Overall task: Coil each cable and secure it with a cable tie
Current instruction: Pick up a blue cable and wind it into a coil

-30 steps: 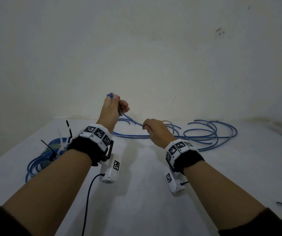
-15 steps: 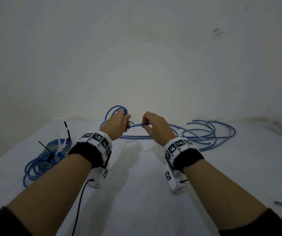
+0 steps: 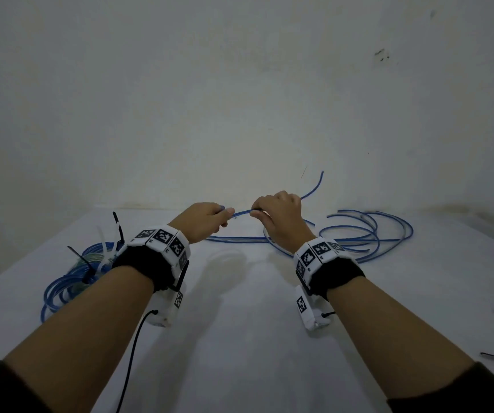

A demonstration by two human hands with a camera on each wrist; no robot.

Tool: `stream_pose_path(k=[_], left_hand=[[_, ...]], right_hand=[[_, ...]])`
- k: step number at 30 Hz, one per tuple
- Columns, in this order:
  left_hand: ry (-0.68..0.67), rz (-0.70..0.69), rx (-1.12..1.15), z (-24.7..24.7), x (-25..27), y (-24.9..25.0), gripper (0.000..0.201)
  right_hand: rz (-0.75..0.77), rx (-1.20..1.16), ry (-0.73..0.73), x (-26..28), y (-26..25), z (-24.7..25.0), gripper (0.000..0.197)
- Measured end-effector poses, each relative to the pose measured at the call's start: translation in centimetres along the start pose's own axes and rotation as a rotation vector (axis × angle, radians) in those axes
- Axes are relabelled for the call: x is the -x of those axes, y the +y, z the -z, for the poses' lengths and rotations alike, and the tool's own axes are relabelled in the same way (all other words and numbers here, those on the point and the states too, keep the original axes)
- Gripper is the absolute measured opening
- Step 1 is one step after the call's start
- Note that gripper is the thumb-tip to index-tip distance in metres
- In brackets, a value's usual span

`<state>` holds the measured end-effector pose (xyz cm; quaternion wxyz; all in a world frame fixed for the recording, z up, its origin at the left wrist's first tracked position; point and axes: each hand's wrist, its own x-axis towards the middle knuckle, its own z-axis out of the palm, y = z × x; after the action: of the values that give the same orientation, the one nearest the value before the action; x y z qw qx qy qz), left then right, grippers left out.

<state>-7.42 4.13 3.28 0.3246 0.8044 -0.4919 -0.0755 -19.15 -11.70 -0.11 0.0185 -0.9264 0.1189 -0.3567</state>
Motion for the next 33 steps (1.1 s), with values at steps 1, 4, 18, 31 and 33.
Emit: stream_pose_path(k=[1, 4, 18, 31, 33], left_hand=[[-0.014, -0.006, -0.015, 0.1, 0.0, -0.1, 0.036], [-0.042, -0.017, 0.061, 0.4, -0.3, -0.3, 0.045], [-0.129, 0.029, 0.753, 1.4, 0.4, 0.2, 0.043], [-0.05, 0.027, 1.227, 2.1, 0.1, -0.2, 0.037], [-0.019, 0.02, 1.261, 2.0, 0.0, -0.3, 0.037]], right_hand=[[0.011, 0.026, -0.008, 0.0, 0.0, 0.0, 0.026], [0.006, -0.016, -0.012, 0.0, -0.2, 0.0, 0.046], [-0.095, -0.371, 0.03, -0.1, 0.2, -0.6, 0.045], [-0.372, -0.469, -0.05, 0.6, 0.1, -0.9, 0.014], [-0.338, -0.497, -0.018, 0.9, -0.2, -0.7, 0.013]])
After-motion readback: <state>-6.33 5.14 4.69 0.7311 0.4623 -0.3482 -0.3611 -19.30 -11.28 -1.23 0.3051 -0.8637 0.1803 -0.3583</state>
